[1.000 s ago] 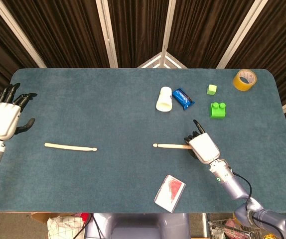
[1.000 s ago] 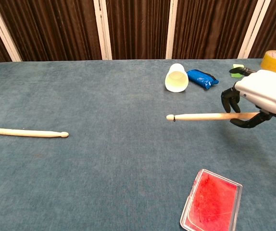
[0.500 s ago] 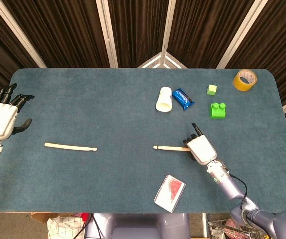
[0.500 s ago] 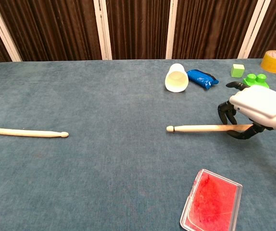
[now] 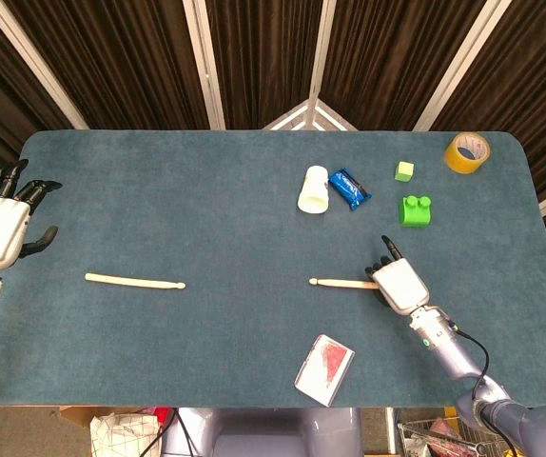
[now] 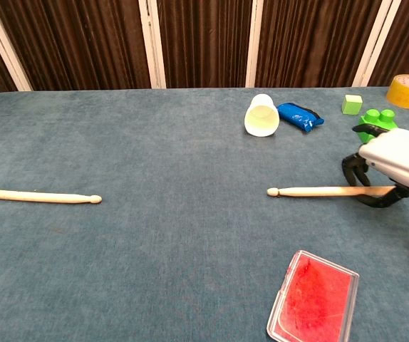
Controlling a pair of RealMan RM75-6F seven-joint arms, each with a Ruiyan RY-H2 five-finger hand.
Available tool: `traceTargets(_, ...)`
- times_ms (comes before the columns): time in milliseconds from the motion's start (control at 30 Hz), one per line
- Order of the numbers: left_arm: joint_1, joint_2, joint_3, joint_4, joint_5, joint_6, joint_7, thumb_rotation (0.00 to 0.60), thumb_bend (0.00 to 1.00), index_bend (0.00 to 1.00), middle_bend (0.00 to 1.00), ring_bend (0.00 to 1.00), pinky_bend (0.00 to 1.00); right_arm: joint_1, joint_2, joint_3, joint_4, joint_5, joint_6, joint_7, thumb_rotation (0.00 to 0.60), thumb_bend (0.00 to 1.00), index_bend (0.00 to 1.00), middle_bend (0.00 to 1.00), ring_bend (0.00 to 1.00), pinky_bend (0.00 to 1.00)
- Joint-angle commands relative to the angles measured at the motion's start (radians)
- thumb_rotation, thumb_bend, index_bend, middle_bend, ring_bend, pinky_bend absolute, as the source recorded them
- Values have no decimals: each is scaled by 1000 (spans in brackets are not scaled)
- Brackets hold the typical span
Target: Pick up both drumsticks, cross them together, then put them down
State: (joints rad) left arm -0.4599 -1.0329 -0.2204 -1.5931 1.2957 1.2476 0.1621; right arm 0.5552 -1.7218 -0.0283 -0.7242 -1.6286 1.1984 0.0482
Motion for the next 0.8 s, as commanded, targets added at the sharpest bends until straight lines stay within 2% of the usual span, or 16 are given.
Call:
traceTargets(33,0,3,-1,-4,0,2,3,600,427,260,284,8,50,-14,-3,-9,31,1,2,30,600,456,753,642,442,11)
traceTargets(433,-2,1,2,-19,-8,2,27,600,427,259,283,8,50,-23,-22,-17,80,-1,-6,52,600,456,750,643,442,11)
traceTargets(800,-2,2,3,-22,-19,-2,33,600,427,294,294,8,51,-25,-8,0,42,26,-38,1,600,456,641,619,438,10)
